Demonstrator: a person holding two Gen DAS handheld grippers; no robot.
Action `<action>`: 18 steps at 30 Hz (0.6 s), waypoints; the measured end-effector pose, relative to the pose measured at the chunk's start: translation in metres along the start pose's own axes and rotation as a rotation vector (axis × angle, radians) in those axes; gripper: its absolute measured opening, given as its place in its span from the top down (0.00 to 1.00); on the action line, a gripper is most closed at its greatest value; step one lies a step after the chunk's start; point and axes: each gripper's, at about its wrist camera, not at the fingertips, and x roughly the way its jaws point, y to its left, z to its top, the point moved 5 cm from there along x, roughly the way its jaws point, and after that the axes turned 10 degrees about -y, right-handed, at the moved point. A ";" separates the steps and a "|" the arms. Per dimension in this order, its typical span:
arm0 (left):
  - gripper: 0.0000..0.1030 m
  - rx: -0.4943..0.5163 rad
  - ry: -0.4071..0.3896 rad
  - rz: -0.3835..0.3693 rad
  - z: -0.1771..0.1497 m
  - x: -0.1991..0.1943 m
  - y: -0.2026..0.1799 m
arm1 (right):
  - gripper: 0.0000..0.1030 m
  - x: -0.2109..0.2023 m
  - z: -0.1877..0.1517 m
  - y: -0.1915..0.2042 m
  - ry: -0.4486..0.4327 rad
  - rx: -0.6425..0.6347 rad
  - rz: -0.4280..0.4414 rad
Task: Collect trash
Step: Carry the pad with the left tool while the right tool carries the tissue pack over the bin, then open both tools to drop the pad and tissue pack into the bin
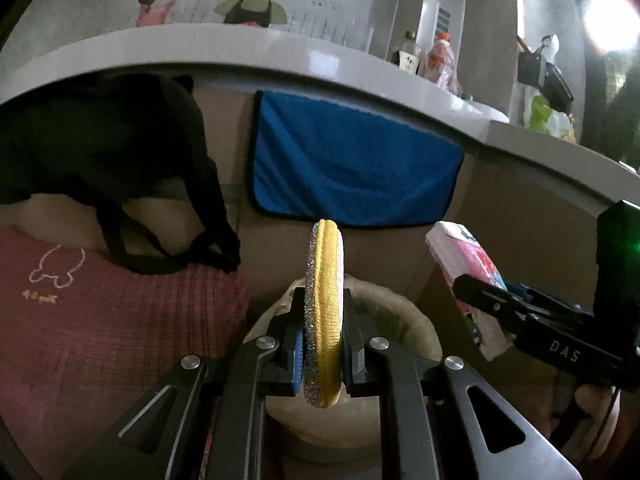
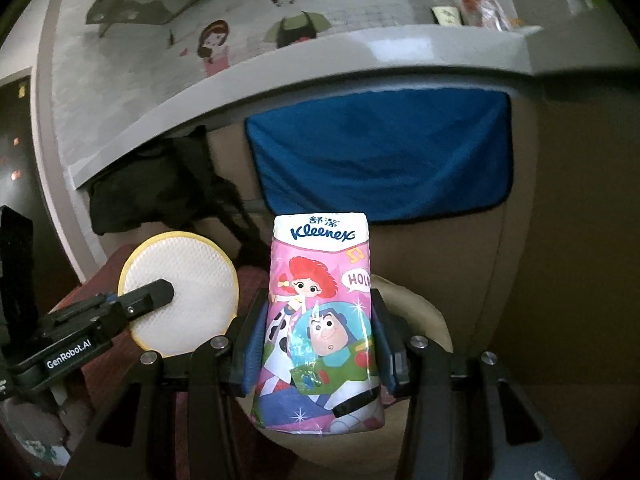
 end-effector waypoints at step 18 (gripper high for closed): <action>0.83 -0.070 0.130 -0.093 -0.029 0.077 -0.001 | 0.49 0.055 -0.027 -0.047 0.082 0.098 -0.007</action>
